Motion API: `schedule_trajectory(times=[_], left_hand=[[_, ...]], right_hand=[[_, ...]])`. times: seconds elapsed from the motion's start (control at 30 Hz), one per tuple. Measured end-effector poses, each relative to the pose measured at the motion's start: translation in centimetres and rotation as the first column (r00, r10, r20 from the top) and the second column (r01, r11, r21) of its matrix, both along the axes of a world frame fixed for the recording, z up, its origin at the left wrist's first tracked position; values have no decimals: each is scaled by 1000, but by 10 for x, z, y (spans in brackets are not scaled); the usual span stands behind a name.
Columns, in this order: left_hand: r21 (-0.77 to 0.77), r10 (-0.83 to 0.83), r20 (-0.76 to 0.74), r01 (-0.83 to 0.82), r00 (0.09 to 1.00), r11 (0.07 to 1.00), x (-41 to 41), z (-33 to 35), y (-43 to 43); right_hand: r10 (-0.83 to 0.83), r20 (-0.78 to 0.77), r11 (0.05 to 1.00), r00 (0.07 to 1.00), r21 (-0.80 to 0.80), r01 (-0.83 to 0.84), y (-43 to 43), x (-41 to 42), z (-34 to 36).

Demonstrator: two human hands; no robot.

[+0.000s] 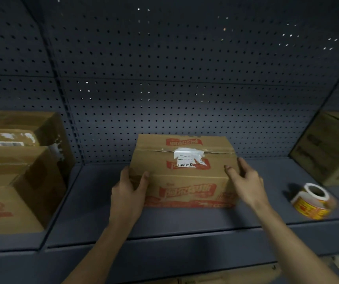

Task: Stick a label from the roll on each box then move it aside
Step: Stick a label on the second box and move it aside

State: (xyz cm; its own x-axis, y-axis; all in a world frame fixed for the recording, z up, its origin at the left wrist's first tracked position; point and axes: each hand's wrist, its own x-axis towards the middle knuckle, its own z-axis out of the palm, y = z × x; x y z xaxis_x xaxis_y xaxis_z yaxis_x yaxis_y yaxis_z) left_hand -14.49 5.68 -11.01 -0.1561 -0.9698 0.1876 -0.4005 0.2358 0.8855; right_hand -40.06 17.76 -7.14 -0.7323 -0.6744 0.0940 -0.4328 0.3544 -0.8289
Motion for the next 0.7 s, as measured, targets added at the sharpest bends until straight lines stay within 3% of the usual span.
schedule_trajectory(times=[0.7], left_hand=[[2,1,-57,-1,998,1000,-33,-1,10]], right_hand=[[30,12,1000,999,8,-30,-10,-54,-15]])
